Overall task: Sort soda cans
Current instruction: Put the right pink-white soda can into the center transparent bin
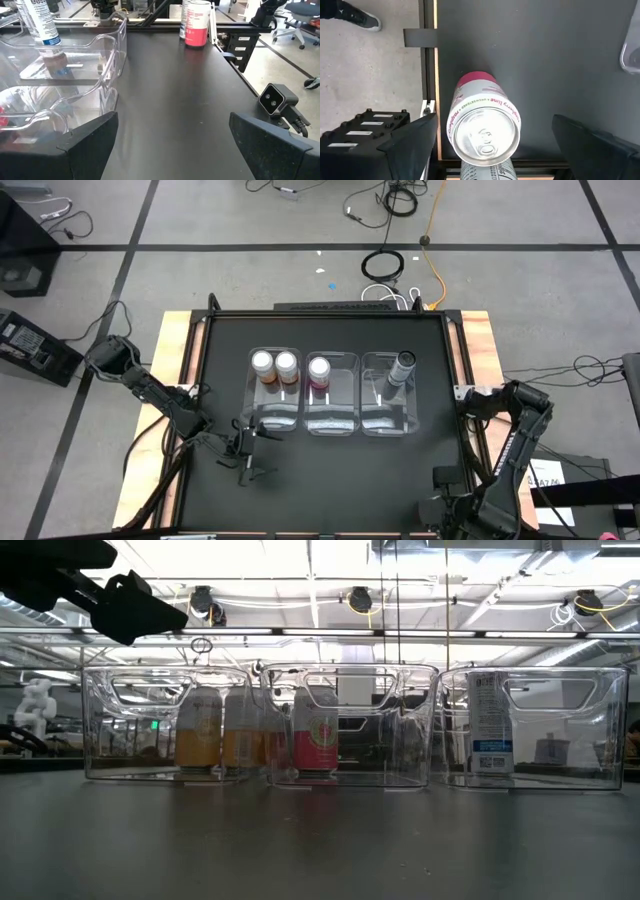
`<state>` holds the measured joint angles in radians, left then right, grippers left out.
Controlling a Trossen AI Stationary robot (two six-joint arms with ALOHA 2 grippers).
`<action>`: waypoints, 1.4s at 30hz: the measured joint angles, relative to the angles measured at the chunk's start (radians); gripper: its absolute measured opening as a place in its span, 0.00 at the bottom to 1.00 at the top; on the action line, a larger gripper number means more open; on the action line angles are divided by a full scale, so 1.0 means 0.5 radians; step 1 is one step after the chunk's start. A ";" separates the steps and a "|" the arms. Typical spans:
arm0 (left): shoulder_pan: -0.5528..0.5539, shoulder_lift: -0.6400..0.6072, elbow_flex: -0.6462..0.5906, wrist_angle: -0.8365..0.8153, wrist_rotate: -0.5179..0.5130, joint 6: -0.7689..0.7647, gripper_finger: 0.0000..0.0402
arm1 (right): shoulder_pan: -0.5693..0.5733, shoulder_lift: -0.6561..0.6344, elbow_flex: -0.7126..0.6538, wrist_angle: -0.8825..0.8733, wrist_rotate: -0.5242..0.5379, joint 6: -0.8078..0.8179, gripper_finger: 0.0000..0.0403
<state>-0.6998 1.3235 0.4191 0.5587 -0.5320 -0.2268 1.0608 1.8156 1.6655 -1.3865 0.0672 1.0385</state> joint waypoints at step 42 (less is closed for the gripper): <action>0.000 0.000 0.000 0.034 -0.105 -0.007 0.97 | 0.068 -0.221 -0.842 0.822 -0.031 -0.074 0.95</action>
<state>-0.6998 1.3235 0.4191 0.5755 -0.5842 -0.2302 1.0946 1.7050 1.2446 -0.9755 0.0517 1.0016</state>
